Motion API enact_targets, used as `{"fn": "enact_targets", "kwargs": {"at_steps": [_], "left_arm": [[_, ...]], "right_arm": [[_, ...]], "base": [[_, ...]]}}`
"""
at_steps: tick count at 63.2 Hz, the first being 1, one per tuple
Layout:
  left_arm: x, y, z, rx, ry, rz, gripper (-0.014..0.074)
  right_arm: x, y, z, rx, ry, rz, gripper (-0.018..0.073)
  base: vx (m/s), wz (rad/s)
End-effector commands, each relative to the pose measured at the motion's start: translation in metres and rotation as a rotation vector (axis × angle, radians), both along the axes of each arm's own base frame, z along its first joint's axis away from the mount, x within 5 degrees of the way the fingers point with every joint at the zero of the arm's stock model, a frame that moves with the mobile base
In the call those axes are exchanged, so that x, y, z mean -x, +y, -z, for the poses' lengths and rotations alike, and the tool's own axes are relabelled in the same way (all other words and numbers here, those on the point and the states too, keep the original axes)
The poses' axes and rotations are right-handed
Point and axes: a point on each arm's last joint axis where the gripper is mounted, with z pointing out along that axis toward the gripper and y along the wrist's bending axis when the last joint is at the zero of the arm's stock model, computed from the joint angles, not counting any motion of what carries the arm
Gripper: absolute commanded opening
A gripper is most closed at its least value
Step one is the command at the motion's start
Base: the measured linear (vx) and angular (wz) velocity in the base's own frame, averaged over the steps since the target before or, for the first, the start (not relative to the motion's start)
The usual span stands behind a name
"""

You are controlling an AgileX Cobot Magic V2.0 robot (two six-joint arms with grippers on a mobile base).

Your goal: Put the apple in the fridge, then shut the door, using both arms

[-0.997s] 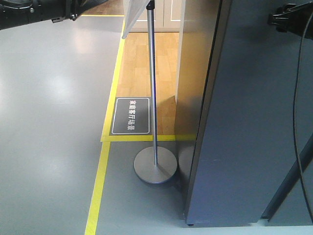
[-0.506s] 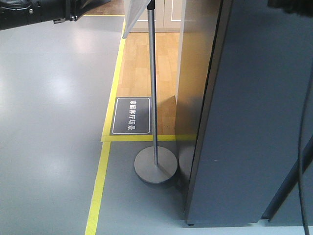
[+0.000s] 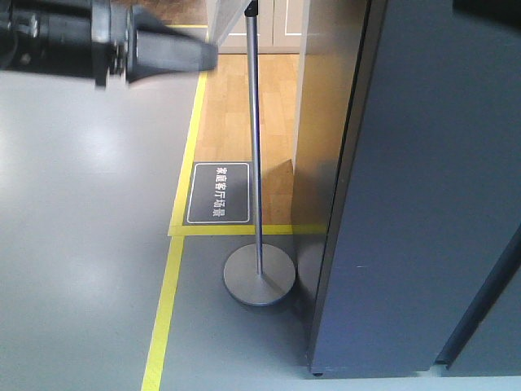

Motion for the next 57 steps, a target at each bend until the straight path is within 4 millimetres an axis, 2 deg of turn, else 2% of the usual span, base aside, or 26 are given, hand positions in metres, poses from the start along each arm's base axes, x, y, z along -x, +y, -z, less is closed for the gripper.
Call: {"fn": "enact_targets", "kwargs": {"at_steps": [1,9,13,23,27,31,35,41,47,57], "left_arm": [[0.041,-0.002,-0.018,-0.006,-0.065,0.024,-0.0008],[0.069,0.005,0.004,-0.033,-0.073,-0.082,-0.0008],[0.078,0.011,0.02,-0.039,-0.082,-0.173,-0.0008],[0.103,0.036,0.093,-0.092,-0.002,-0.444,-0.0008],[0.116,0.046,0.132,-0.127,0.072,-0.538,-0.0008],[0.125,0.055,0.161,-0.134,0.145,-0.623,-0.0008],[0.136,0.062,0.19,-0.142,0.235,-0.699,-0.0008],[0.145,0.07,0.213,-0.14,0.313,-0.778,-0.0008],[0.147,0.071,0.217,-0.146,0.327,-0.783,-0.0008],[0.143,0.07,0.209,-0.104,0.328,-0.797,-0.0008]], "right_arm": [[0.024,0.0,0.01,-0.027,-0.044,0.036,-0.0005],[0.047,0.0,0.052,-0.038,0.012,0.075,-0.0005],[0.056,0.0,0.082,-0.044,0.066,0.097,-0.0005],[0.078,-0.002,0.147,-0.057,0.154,0.16,-0.0005],[0.084,-0.002,0.165,-0.06,0.179,0.174,-0.0005],[0.09,-0.002,0.183,-0.062,0.2,0.186,-0.0005],[0.094,-0.002,0.192,-0.063,0.209,0.191,-0.0005],[0.099,-0.002,0.196,-0.063,0.205,0.187,-0.0005],[0.101,-0.001,0.195,-0.071,0.194,0.186,-0.0005],[0.101,-0.001,0.195,-0.071,0.196,0.183,-0.0005]], "base": [[0.0,0.0],[0.0,0.0],[0.0,0.0],[0.0,0.0],[0.0,0.0],[0.0,0.0],[0.0,0.0],[0.0,0.0],[0.0,0.0],[0.0,0.0]]}}
